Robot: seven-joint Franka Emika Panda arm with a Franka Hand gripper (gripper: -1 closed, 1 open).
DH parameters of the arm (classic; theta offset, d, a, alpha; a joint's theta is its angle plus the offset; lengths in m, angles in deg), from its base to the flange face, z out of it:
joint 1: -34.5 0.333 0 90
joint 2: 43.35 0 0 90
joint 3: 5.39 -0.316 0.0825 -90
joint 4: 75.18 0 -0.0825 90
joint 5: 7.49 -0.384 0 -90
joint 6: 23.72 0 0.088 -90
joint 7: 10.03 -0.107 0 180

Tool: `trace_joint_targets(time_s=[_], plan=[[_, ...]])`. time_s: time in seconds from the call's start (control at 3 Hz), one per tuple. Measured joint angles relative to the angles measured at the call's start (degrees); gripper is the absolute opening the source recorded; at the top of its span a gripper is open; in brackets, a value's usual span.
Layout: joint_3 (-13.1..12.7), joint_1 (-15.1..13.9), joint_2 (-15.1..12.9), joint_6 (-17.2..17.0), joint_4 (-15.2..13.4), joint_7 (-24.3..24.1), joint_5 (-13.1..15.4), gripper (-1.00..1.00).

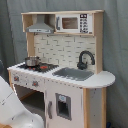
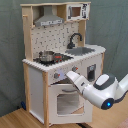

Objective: Play with the kitchen

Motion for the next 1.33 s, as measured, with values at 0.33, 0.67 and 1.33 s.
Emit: trace_joint_targets(time_s=[0.33,0.67,1.33], plan=[[0.24,0.00,-2.01,-3.09,1.24,5.66,-0.01,1.00],[0.38,0.00,-4.39,-5.85,1.98,10.37,-0.01,1.00],[0.30,0.05,-10.12,-11.71,3.05,19.16,-0.01,1.00]])
